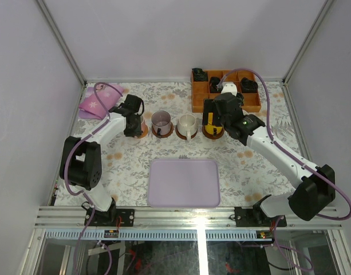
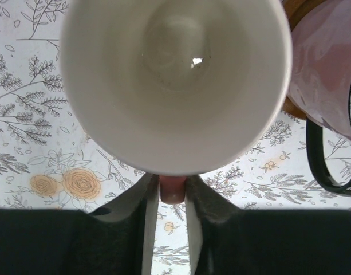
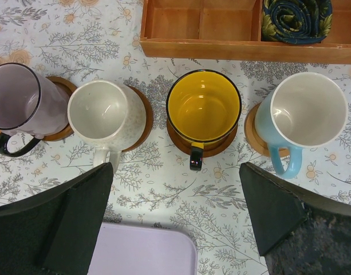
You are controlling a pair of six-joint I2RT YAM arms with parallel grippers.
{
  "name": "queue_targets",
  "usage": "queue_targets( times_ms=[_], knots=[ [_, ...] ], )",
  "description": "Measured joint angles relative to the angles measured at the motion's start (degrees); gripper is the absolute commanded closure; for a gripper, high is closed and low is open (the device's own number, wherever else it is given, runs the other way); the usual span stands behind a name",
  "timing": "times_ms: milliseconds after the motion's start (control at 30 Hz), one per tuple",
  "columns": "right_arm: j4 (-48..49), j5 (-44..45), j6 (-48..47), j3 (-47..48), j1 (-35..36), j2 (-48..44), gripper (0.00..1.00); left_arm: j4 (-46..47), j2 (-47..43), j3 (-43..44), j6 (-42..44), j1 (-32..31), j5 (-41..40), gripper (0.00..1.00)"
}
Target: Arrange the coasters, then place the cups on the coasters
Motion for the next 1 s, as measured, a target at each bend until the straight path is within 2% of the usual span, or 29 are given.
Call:
queue_targets(
  times_ms=[100, 367, 467, 800, 1000],
  knots=[
    [0.0, 0.0, 0.2, 0.0, 0.0, 0.1, 0.00, 0.0, 0.0, 0.0, 0.1, 0.0, 0.0, 0.49],
    [0.0, -1.1, 0.3, 0.0, 0.0, 0.6, 0.00, -0.1, -0.4, 0.0, 0.0, 0.0, 0.0, 0.24],
    [0.0, -1.1, 0.3, 0.0, 0.0, 0.6, 0.00, -0.4, -1.3, 0.2, -0.2, 0.0, -0.1, 0.01],
    [1.3, 0.0, -0.2, 0.0, -1.0, 0.6, 0.01, -2.1, -7.5, 5.8, -0.9, 0.0, -1.6, 0.00],
    [2.1, 0.2, -0.7, 0.0, -8.3, 0.3, 0.01, -2.8, -10.4, 9.3, -2.0, 0.3, -7.7, 0.00]
  ],
)
